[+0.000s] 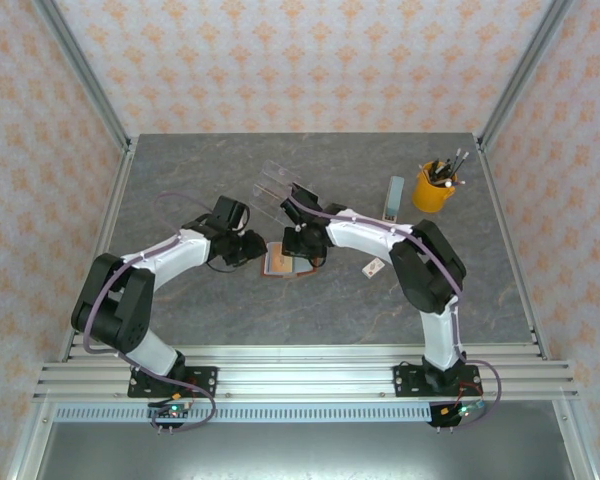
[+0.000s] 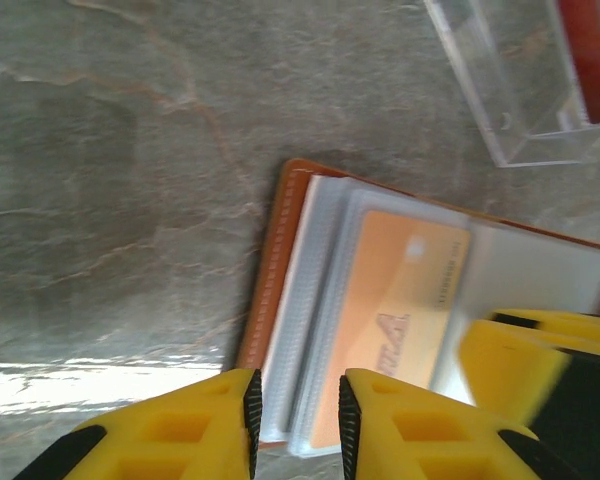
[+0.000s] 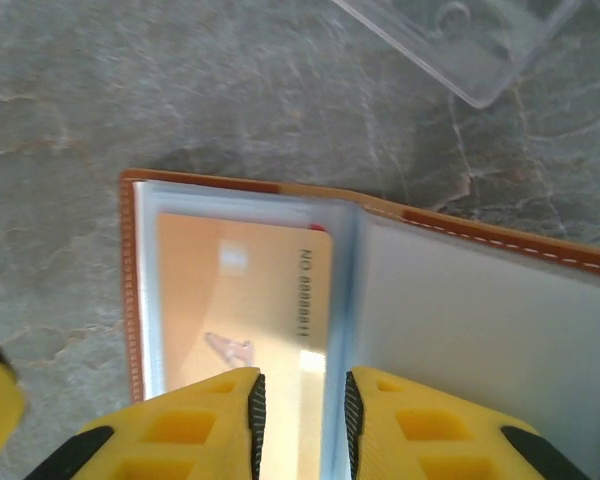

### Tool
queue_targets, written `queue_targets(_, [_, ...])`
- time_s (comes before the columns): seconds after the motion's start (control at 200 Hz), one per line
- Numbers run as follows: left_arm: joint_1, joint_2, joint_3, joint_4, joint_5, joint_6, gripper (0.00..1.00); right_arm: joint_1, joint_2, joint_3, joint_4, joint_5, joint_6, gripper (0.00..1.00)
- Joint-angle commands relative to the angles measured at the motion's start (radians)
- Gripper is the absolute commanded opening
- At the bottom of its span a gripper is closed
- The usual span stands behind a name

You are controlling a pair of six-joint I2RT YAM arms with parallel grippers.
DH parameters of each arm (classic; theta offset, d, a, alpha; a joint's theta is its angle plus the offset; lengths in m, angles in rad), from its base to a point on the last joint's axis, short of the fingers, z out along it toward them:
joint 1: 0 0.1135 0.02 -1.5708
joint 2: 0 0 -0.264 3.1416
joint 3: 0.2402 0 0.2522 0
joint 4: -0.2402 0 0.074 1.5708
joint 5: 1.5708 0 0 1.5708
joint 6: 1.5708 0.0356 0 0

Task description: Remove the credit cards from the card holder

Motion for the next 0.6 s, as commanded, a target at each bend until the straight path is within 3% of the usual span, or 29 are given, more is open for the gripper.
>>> queue_targets(0.0, [0.0, 0.004, -0.003, 0.071, 0.084, 0.001, 0.3, -0.015, -0.012, -0.025, 0.071, -0.033, 0.044, 0.29])
queue_targets(0.17, [0.0, 0.09, 0.081, 0.077, 0.137, 0.006, 0.22, -0.031, -0.017, -0.072, 0.12, -0.05, 0.066, 0.21])
queue_targets(0.596, [0.001, 0.201, 0.106, 0.063, 0.169, 0.01, 0.16, -0.062, -0.02, -0.168, 0.278, -0.136, 0.107, 0.18])
